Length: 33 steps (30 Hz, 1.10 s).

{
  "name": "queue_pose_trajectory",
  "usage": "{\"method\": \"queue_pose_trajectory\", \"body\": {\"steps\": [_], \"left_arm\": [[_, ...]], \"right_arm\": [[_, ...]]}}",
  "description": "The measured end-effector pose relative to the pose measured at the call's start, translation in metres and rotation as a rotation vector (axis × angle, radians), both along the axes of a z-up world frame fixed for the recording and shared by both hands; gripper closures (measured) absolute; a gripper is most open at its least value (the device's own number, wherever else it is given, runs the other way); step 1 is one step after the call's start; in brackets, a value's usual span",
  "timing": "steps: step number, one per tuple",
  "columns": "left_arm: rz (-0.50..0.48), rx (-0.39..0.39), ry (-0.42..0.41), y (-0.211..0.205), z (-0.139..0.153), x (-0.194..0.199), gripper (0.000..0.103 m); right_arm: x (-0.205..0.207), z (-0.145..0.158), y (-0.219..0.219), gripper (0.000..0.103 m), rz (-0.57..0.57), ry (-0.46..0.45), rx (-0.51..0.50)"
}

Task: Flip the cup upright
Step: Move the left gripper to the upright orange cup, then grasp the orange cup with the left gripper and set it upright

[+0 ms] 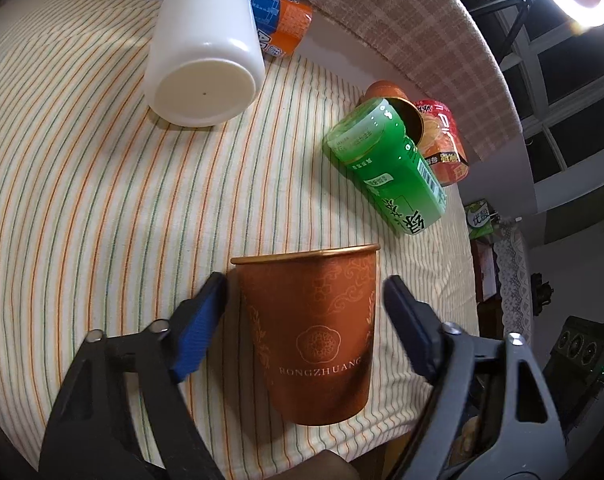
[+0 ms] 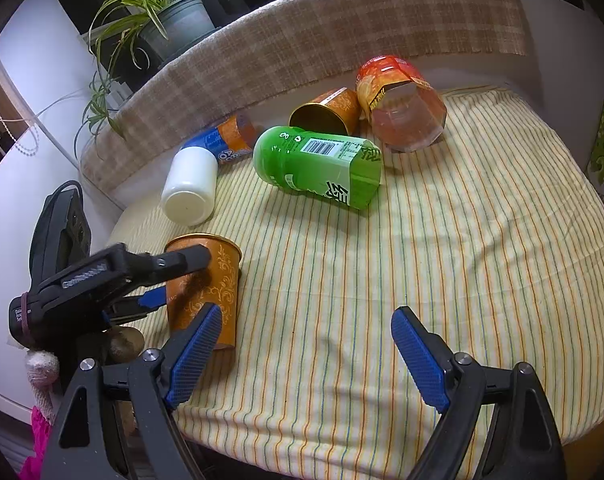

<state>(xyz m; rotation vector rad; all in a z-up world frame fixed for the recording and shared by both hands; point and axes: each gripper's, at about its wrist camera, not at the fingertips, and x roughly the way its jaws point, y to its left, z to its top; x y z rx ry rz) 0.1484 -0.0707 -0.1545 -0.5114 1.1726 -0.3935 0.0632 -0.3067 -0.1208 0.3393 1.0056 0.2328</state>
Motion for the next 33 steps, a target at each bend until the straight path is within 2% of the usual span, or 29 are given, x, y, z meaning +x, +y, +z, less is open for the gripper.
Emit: {"method": "queue_pose_trajectory", "body": {"steps": [6, 17, 23, 28, 33], "left_arm": [[-0.002, 0.037, -0.046, -0.001, 0.007, -0.003, 0.032], [-0.01, 0.089, -0.121, -0.003, 0.019, -0.01, 0.034], [-0.012, 0.161, -0.212, -0.007, 0.032, -0.018, 0.034], [-0.008, 0.248, -0.331, -0.014, 0.043, -0.021, 0.035], [0.003, 0.288, -0.41, -0.019, 0.049, -0.013, 0.035]], "right_arm": [[0.0, -0.002, -0.001, 0.014, -0.01, 0.006, 0.004], [0.001, -0.003, -0.001, 0.014, -0.02, 0.009, 0.004], [0.001, -0.004, -0.002, 0.014, -0.029, 0.012, 0.008], [0.002, -0.004, -0.002, 0.014, -0.03, 0.014, 0.012], [0.001, -0.004, -0.002, 0.014, -0.029, 0.015, 0.01]]}}
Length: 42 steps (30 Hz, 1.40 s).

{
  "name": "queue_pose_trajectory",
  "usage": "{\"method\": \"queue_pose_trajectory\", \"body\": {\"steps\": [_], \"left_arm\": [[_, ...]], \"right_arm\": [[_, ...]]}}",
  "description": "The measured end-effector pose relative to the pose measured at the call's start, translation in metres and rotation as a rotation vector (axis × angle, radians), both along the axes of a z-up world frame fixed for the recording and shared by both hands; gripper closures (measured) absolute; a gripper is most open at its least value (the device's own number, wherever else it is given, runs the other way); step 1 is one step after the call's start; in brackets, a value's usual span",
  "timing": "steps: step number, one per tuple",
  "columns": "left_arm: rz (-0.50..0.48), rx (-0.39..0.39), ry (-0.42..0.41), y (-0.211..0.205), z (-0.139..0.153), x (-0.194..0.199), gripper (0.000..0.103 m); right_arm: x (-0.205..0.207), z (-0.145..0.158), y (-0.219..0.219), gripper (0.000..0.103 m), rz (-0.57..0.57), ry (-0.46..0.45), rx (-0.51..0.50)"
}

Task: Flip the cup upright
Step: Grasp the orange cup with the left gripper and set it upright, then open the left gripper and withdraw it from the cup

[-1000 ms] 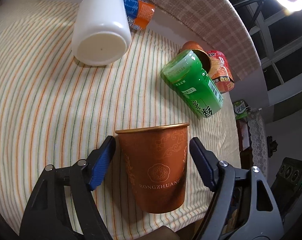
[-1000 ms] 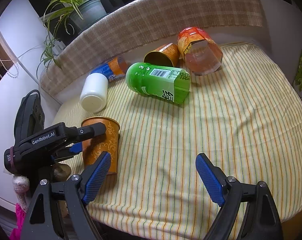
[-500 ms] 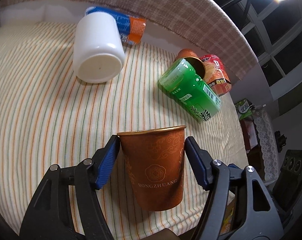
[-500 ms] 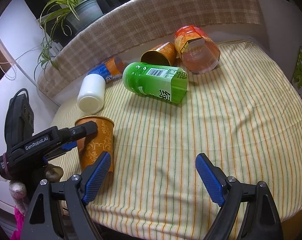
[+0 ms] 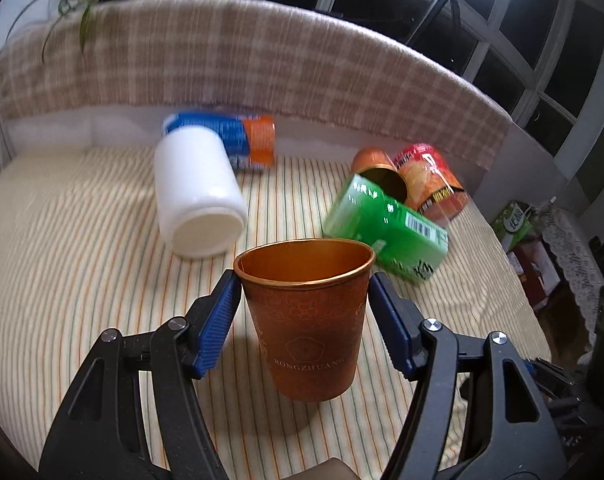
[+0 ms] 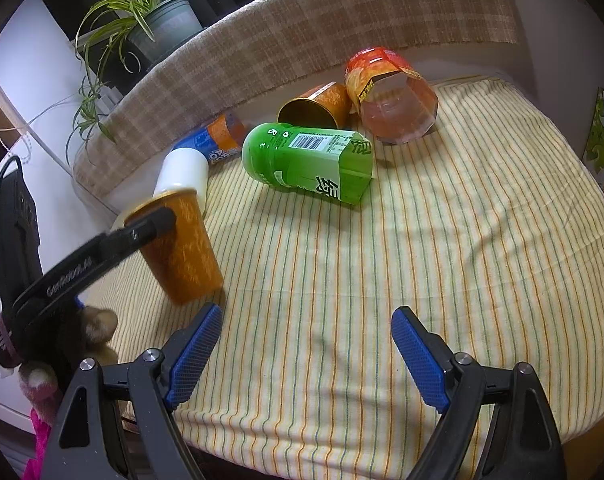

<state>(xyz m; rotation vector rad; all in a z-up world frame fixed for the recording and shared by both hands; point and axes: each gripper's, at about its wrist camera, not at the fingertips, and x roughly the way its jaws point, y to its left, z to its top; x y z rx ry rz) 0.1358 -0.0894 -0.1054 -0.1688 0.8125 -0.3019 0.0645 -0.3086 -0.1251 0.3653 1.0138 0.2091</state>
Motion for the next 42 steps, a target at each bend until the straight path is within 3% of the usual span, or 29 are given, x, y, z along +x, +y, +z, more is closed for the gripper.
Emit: {"method": "queue_pose_trajectory", "body": {"steps": [7, 17, 27, 31, 42], "left_arm": [[0.0, 0.09, -0.104, -0.012, -0.002, 0.009, 0.036], [-0.057, 0.142, -0.139, -0.019, -0.007, -0.016, 0.036], [-0.101, 0.121, -0.085, -0.012, -0.009, -0.029, 0.035], [-0.113, 0.107, -0.057, -0.009, -0.009, -0.033, 0.019], [-0.101, 0.091, -0.022, 0.013, -0.008, -0.047, 0.018]], "right_arm": [[0.001, -0.001, -0.001, 0.014, -0.009, 0.004, 0.001], [0.001, 0.003, 0.001, 0.014, -0.01, -0.009, 0.003], [-0.005, 0.01, 0.011, 0.014, 0.011, -0.033, -0.007], [-0.009, 0.015, 0.013, 0.014, 0.012, -0.056, -0.03], [-0.018, 0.031, 0.022, 0.014, 0.013, -0.144, -0.15]]}}
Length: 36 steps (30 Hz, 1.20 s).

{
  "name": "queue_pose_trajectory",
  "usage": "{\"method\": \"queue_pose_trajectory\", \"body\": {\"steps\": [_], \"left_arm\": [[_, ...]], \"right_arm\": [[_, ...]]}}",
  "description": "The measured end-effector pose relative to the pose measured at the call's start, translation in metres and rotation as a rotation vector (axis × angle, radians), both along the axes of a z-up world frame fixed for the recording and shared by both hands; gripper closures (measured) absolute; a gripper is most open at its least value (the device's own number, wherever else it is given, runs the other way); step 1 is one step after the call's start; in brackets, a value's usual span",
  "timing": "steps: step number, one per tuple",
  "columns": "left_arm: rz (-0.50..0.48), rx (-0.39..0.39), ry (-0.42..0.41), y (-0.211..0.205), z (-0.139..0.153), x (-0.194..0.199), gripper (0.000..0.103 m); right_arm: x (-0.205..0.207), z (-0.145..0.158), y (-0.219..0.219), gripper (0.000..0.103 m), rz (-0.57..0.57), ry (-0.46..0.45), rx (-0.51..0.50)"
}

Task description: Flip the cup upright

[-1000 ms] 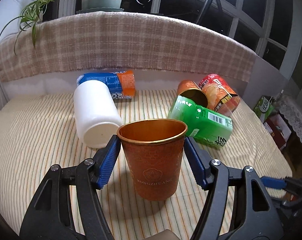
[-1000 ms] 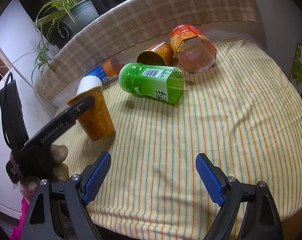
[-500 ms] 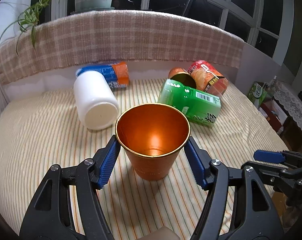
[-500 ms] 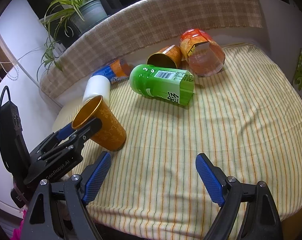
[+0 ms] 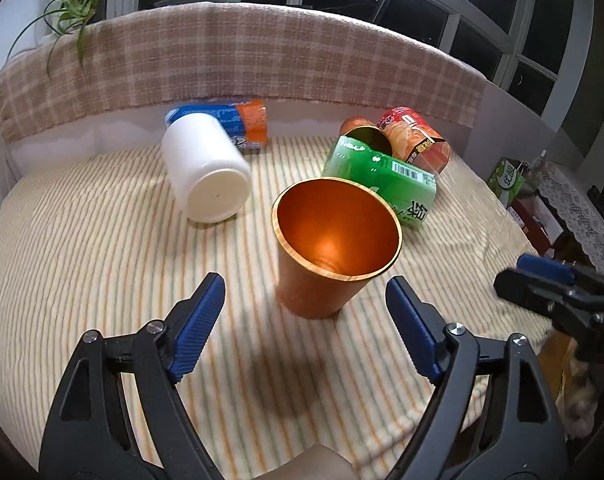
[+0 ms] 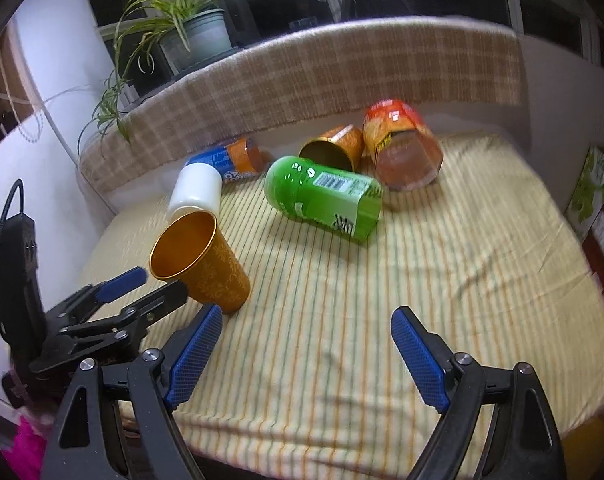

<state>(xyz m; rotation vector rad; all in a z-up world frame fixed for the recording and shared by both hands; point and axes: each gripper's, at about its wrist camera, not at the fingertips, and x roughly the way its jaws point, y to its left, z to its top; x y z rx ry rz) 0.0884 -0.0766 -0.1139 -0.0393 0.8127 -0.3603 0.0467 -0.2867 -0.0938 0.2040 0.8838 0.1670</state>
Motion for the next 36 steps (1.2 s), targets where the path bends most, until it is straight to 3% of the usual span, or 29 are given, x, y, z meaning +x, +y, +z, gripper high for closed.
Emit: {"method": "queue_pose_trajectory", "body": {"steps": [9, 12, 14, 16, 23, 29, 36], "left_arm": [[0.084, -0.022, -0.045, 0.036, 0.016, -0.025, 0.018], [0.138, -0.028, -0.115, 0.047, 0.034, -0.039, 0.017], [0.181, -0.025, -0.18, 0.054, 0.049, -0.052, 0.009], [0.221, -0.011, -0.246, 0.057, 0.063, -0.062, 0.0], [0.297, 0.035, -0.385, 0.063, 0.095, -0.088, 0.0], [0.343, 0.062, -0.448, 0.068, 0.11, -0.105, 0.0], [0.341, 0.069, -0.46, 0.068, 0.114, -0.11, 0.0]], "right_arm": [[-0.013, 0.022, 0.023, 0.008, 0.013, -0.133, -0.168], [-0.019, 0.031, 0.033, 0.004, 0.016, -0.189, -0.212], [-0.023, 0.036, 0.039, 0.002, 0.019, -0.223, -0.228], [-0.026, 0.042, 0.044, 0.001, 0.017, -0.256, -0.24], [-0.037, 0.06, 0.051, 0.0, -0.021, -0.36, -0.261], [-0.041, 0.069, 0.049, 0.0, -0.054, -0.402, -0.239], [-0.044, 0.073, 0.052, 0.0, -0.05, -0.415, -0.246]]}}
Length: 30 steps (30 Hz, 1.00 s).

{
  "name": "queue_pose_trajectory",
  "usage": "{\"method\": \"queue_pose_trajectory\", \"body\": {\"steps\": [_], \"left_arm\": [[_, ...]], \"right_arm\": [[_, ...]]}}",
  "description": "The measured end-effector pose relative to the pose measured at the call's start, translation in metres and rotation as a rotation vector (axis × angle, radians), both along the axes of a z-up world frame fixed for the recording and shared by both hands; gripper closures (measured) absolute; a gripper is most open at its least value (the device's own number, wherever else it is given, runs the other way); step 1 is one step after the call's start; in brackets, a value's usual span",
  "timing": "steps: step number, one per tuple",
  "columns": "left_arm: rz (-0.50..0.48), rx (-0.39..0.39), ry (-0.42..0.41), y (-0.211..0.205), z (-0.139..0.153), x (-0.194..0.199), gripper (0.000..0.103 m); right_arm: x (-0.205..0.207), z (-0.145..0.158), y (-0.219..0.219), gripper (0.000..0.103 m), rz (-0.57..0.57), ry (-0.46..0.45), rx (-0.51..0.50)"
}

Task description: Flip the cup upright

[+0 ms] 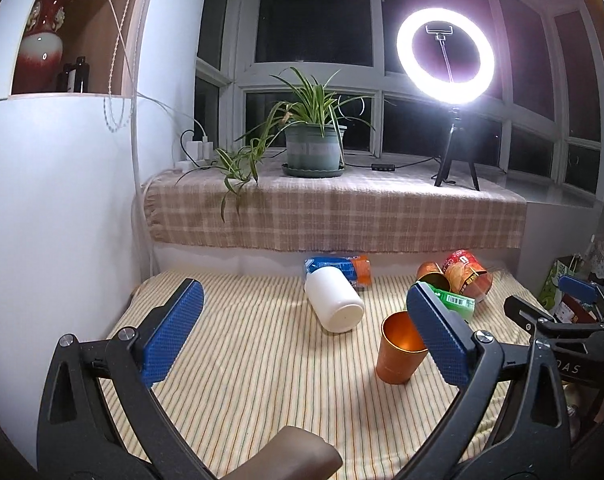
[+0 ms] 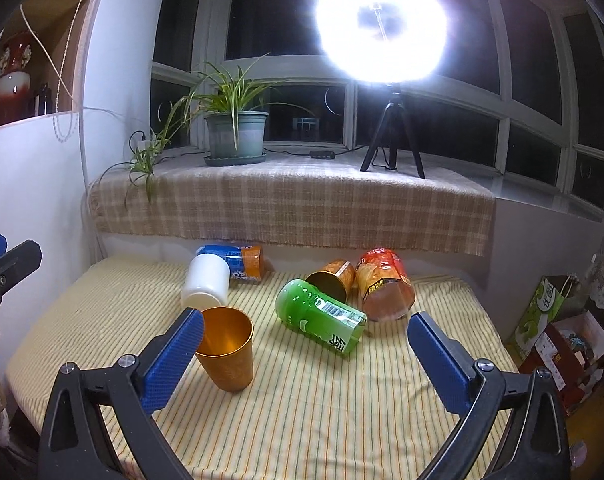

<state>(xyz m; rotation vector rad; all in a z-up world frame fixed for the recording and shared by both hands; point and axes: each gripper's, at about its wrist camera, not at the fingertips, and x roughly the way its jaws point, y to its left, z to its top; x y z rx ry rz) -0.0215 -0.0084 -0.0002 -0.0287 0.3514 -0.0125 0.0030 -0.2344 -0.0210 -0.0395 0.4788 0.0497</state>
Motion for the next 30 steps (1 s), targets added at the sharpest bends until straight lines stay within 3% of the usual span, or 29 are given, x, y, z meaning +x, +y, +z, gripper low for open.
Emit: {"method": "queue_pose_trajectory", "body": {"steps": [30], "left_arm": [[-0.007, 0.068, 0.04, -0.008, -0.005, 0.009, 0.0]], "right_arm": [[0.005, -0.006, -0.003, 0.0, -0.003, 0.023, 0.0]]}}
